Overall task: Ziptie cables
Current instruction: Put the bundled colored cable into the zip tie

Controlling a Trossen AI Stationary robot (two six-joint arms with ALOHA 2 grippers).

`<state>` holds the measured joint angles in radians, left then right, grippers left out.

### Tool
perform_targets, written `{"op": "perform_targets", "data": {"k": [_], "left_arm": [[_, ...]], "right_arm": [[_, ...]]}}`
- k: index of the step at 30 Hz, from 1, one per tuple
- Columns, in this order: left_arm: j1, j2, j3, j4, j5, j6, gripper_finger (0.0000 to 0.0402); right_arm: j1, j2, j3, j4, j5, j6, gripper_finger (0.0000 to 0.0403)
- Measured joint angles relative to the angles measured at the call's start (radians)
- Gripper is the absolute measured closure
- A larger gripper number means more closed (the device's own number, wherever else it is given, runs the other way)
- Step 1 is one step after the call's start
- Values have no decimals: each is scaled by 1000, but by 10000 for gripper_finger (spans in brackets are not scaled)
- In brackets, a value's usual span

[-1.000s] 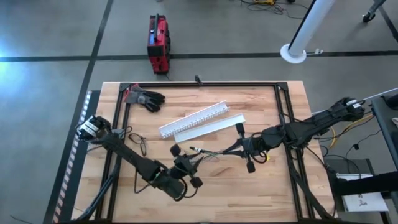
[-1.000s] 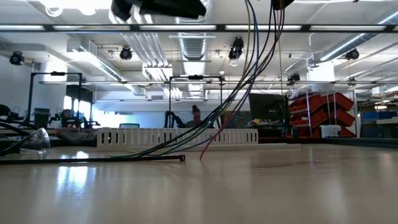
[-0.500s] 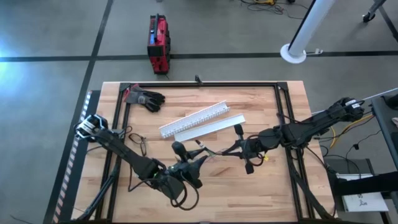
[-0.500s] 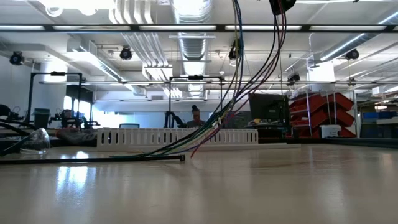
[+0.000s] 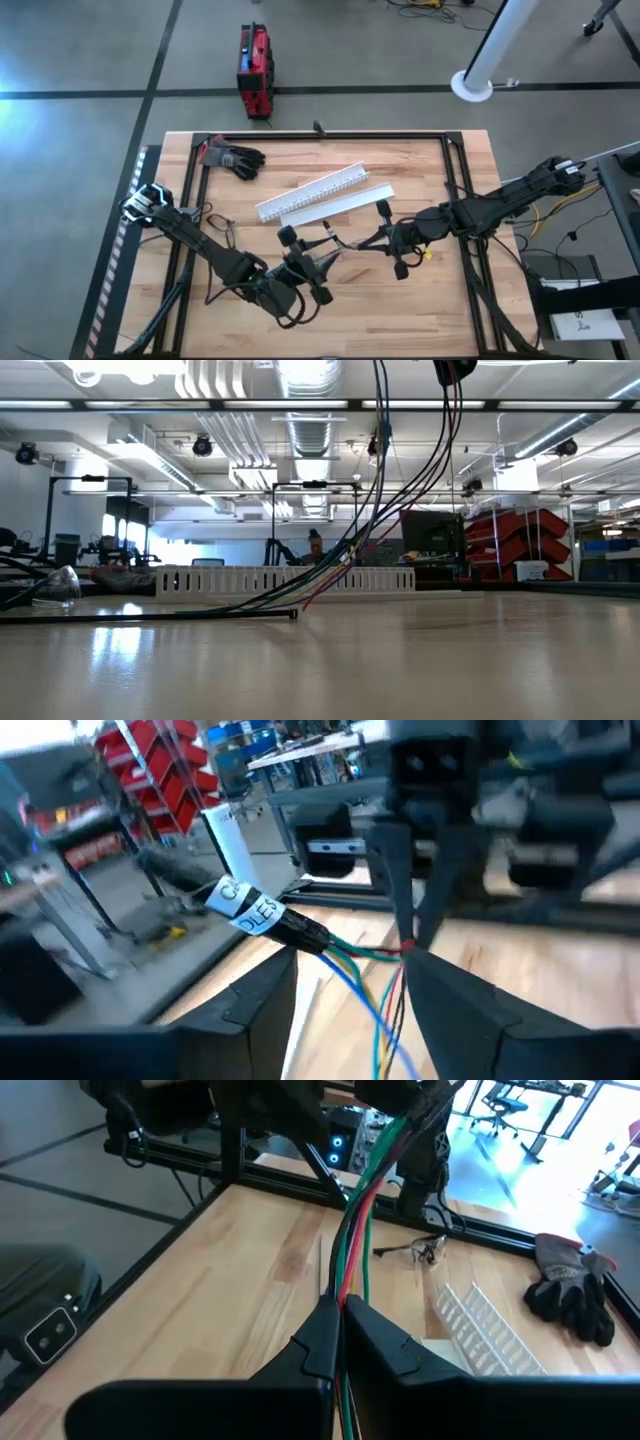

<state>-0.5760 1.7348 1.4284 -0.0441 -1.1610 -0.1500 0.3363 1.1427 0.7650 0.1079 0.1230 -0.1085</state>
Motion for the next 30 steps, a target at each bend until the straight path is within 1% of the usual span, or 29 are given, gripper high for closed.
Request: {"op": "perform_targets", "data": {"k": [5,7,13,19,22,25,28,30], "left_arm": [[42,0,0,22,0,-200,206],[60,0,0,25,-1,-247,198],[114,0,0,28,1,-309,190],[126,1,8,26,13,-314,205],[109,1,31,29,69,-304,214],[80,1,49,29,182,-308,224],[51,1,50,27,280,-381,233],[31,1,50,10,299,-436,241]], "right_arm": [[0,0,0,1,0,2,403],[0,0,0,1,0,3,403],[0,0,0,1,0,2,403],[0,0,0,-6,0,-8,403],[0,0,0,-8,0,-8,403],[0,0,0,-20,18,-7,403],[0,0,0,-24,104,4,403],[-1,0,0,-23,186,-1,403]]}}
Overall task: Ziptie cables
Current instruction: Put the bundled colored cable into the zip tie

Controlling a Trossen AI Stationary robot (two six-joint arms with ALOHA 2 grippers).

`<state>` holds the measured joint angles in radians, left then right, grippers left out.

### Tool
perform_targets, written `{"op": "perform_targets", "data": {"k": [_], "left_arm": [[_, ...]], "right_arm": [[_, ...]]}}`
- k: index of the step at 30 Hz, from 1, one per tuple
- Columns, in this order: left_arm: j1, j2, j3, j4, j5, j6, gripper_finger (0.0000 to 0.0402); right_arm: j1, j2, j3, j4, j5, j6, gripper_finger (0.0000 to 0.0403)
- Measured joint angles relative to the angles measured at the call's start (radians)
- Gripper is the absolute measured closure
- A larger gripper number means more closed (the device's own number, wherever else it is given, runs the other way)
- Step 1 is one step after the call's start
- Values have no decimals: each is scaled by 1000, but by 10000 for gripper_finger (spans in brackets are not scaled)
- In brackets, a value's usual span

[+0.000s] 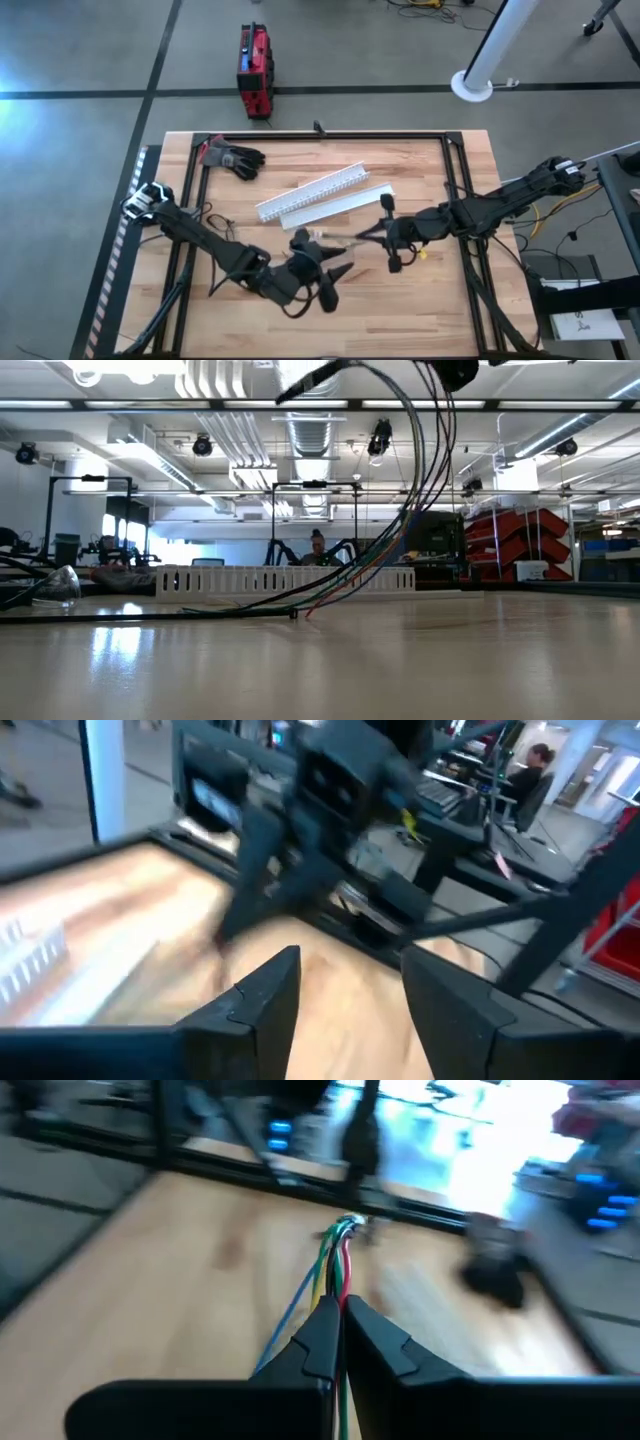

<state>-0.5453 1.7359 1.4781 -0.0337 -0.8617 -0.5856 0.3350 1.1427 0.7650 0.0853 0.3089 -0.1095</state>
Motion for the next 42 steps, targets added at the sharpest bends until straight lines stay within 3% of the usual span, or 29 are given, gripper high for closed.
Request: {"op": "perform_targets", "data": {"k": [4,9,12,17,22,28,34,42], "left_arm": [[-35,0,-5,-120,-15,-136,256],[-23,-2,-7,-455,-37,-422,278],[9,-2,-18,-562,-37,-497,290],[22,-3,-19,-458,-12,-287,295],[22,-3,11,-336,-11,-104,273],[27,-3,32,-340,-10,-103,234],[34,-3,32,-340,-15,-107,201],[37,-3,32,-337,-20,-96,183]], "right_arm": [[-2,-4,4,-1,106,-62,403],[10,-10,52,13,66,-101,403],[14,-3,64,39,20,-127,403],[14,23,63,47,-2,-145,403],[33,61,59,37,-6,-155,403],[73,64,60,31,14,-191,403],[92,-4,66,33,118,-250,403],[124,-27,66,35,94,-250,403]]}}
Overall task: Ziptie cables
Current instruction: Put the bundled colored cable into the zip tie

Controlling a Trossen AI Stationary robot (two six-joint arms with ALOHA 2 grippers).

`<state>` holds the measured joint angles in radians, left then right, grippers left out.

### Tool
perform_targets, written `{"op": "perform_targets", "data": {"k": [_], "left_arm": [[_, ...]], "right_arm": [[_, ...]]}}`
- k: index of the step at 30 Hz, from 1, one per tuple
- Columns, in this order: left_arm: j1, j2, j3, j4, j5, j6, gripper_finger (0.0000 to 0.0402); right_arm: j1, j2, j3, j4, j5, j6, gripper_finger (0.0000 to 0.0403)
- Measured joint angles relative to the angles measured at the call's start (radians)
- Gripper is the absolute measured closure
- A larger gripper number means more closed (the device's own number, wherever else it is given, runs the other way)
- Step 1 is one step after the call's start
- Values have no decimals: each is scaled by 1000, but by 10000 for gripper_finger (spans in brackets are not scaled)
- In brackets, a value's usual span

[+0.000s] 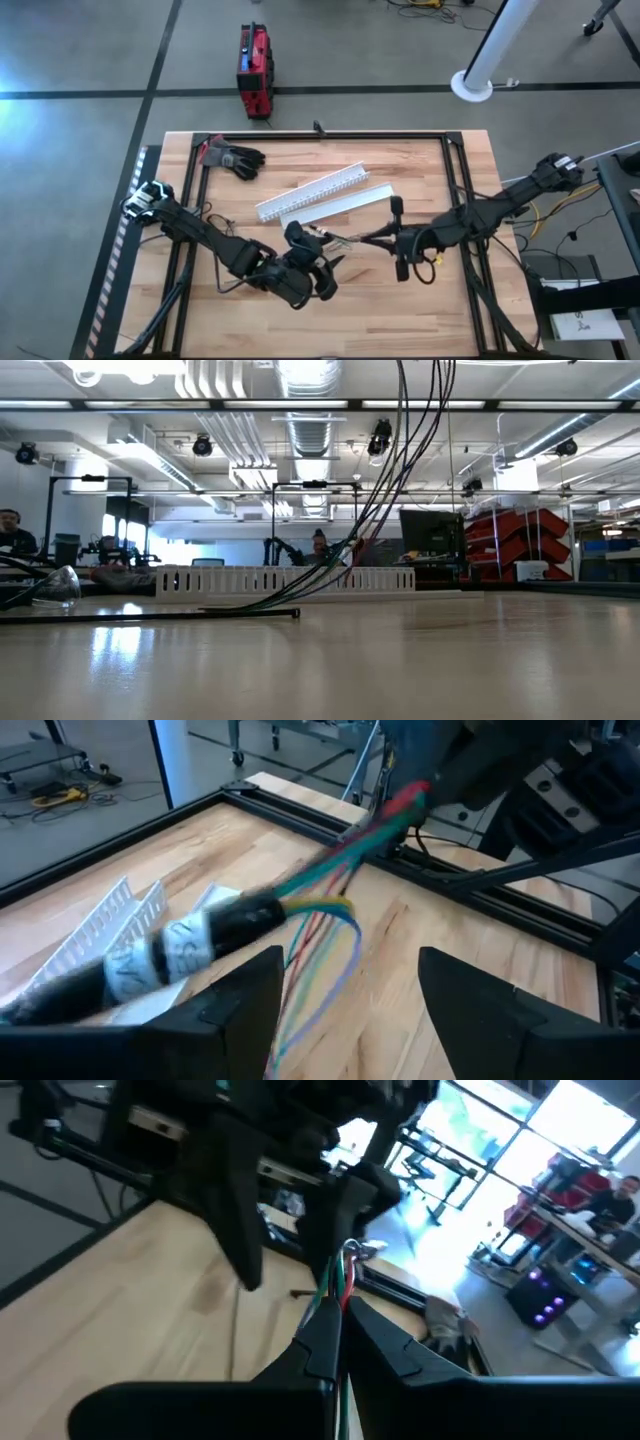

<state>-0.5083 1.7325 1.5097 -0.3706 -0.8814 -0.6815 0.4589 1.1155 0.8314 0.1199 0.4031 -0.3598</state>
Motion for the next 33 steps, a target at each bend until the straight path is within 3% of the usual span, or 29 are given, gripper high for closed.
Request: {"op": "perform_targets", "data": {"k": [5,11,15,28,33], "left_arm": [[0,0,0,19,0,10,192],[-12,0,0,176,3,152,204],[-22,0,0,258,83,244,208],[-27,1,0,284,106,255,190],[-27,1,0,291,87,256,203]], "right_arm": [[40,0,-3,2,-118,-7,403],[61,0,-22,2,-115,10,403],[61,0,-39,-1,-82,27,403],[61,0,-62,-10,-70,62,403],[61,0,-79,-7,-70,73,403]]}}
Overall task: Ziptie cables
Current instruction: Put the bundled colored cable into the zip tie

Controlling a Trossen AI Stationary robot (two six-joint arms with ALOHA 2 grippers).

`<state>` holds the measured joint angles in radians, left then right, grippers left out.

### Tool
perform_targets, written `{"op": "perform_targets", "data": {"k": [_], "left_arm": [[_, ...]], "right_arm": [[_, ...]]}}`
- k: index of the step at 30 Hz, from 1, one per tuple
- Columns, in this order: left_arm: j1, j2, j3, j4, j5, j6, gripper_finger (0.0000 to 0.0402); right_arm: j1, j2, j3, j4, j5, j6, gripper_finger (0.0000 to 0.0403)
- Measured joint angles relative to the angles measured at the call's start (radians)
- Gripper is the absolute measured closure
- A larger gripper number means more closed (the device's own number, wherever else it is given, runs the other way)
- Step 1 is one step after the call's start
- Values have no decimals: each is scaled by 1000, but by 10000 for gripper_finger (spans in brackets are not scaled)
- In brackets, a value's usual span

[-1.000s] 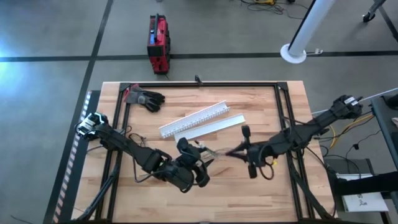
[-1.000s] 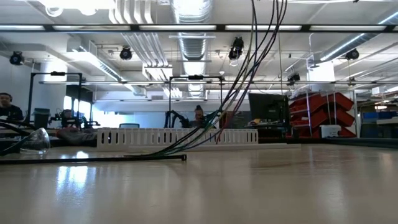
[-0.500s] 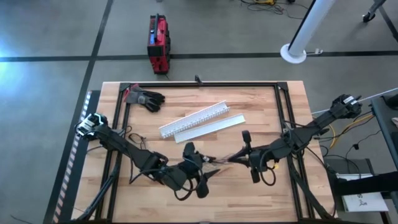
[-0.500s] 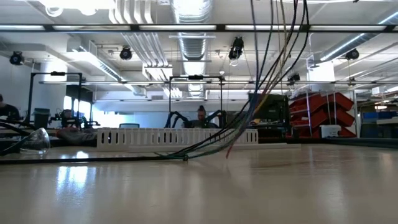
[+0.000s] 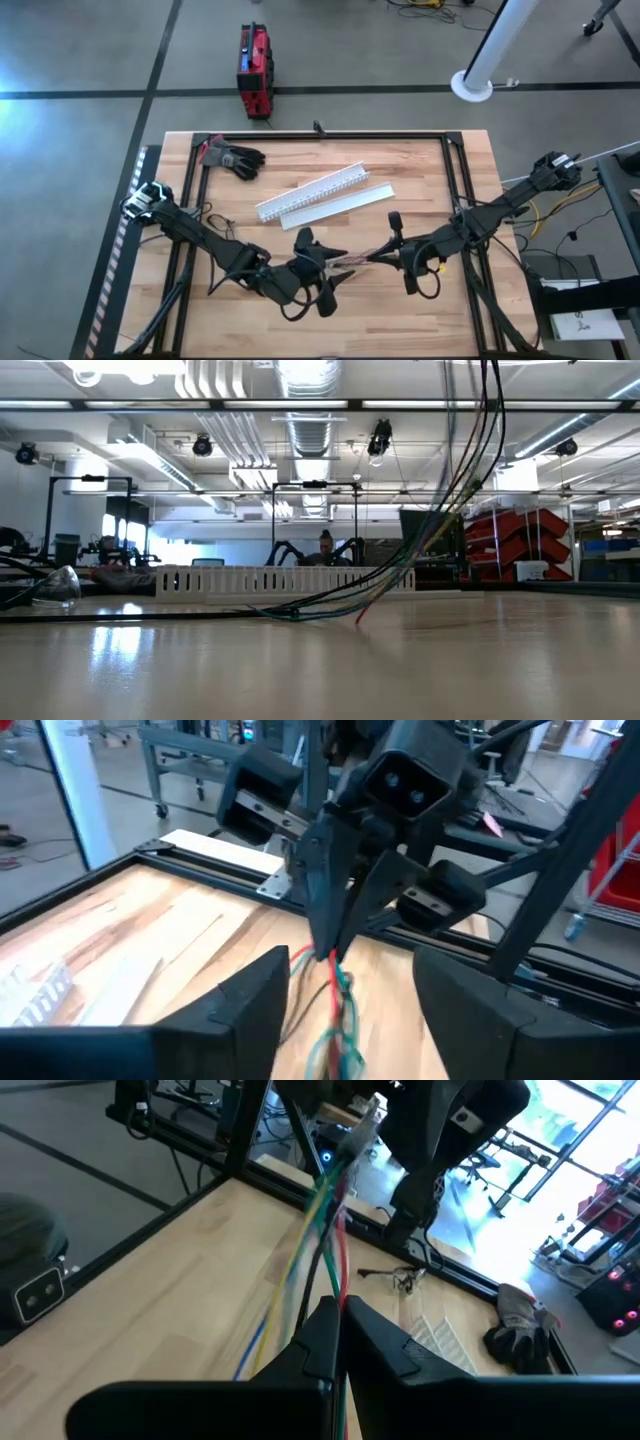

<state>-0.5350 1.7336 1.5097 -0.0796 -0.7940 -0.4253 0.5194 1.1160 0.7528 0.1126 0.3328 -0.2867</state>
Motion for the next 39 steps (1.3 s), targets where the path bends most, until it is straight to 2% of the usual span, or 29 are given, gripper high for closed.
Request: {"op": "perform_targets", "data": {"k": [3,9,12,16,21,28,34,39], "left_arm": [[2,0,0,0,-11,7,237],[2,0,0,-2,-11,25,339],[-5,0,0,-5,-10,49,378],[-31,0,0,-44,-11,43,394],[-56,1,0,-150,-31,-14,367],[-53,30,0,-137,-60,0,279],[-48,26,0,-65,-55,-2,211],[-56,12,0,-58,-55,5,186]], "right_arm": [[0,0,0,18,0,0,403],[0,0,0,29,29,-2,403],[0,0,0,28,122,-5,403],[7,-23,0,25,301,-61,403],[42,-106,0,41,310,-120,403],[72,-126,0,86,53,-147,403],[74,-77,0,97,66,-158,403],[74,-51,0,102,86,-156,403]]}}
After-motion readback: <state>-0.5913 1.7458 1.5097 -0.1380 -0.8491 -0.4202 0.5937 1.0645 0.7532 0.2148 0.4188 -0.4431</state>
